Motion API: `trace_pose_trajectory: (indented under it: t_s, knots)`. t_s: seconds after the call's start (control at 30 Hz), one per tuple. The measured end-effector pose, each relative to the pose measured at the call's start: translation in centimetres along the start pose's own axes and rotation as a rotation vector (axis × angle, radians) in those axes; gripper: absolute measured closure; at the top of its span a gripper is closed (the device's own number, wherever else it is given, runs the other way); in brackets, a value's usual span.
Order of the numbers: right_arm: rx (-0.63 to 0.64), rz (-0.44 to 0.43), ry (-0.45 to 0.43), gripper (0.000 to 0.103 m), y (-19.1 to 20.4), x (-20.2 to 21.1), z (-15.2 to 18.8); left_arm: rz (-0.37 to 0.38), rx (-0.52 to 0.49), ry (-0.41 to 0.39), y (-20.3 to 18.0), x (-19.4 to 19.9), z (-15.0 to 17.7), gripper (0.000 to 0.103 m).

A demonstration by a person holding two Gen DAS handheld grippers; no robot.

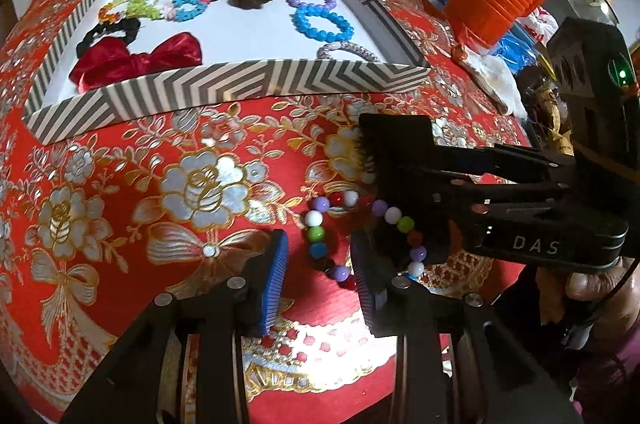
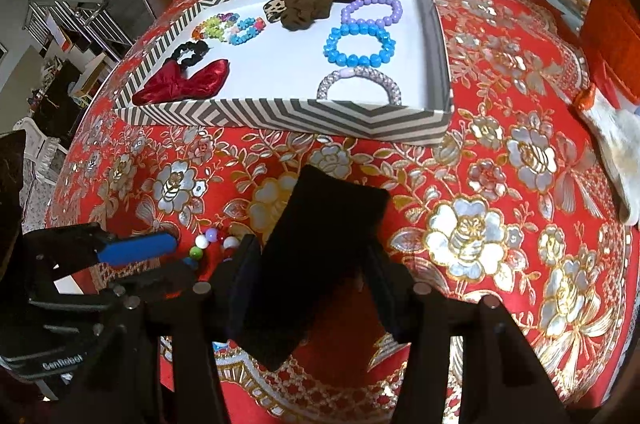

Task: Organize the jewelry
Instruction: 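Grasp the colourful bead bracelet with the left tool while the right tool grasps the black velvet headband, then carry the bead bracelet into the tray with the left tool while the right tool carries the black headband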

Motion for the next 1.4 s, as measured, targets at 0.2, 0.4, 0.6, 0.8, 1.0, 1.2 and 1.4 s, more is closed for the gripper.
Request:
trace_pose_trajectory:
  t_s: [0.2,0.4,0.6,0.8,1.0,1.2,1.4]
  knots:
    - [0.039,0.023,-0.032,0.047,0.2,-0.3,-0.3,-0.038,-0.037,-0.004,-0.5,-0.6,-0.3,0.082]
    - [0.096,0.062,-0.061,0.062,0.4,-0.4,-0.3,-0.058,-0.062,-0.037,-0.6,-0.9,-0.3,0.103]
    - [0.048,0.020,-0.111,0.091,-0.4,1.5,-1.0,-0.022,-0.057,-0.070,-0.2,1.0,-1.2,0.103]
    - [0.017,-0.048,-0.172,0.091,-0.2,3.9,-2.0,-0.024,-0.055,-0.143,0.4,4.3,-3.3,0.103]
    - [0.018,-0.085,-0.232,0.091,0.7,6.3,-3.7,-0.036,-0.063,-0.208,1.1,7.3,-5.9,0.103]
    - [0.011,-0.098,-0.285,0.091,1.2,7.8,-6.1,-0.083,-0.079,-0.275,2.1,9.7,-9.2,0.103]
    - [0.015,-0.095,-0.297,0.091,1.6,7.4,-7.9,-0.118,-0.106,-0.308,2.2,10.3,-11.6,0.103]
Point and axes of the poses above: each gripper's, at about its wrist camera, not at the fingertips, and x roughly against the way its jaws point, y to its left, z to its underside, the point moved 8 cm from there along -x, roughly the way its jaws point, and after that the axes turned 5 degrees about -y, right-handed, at the moved point
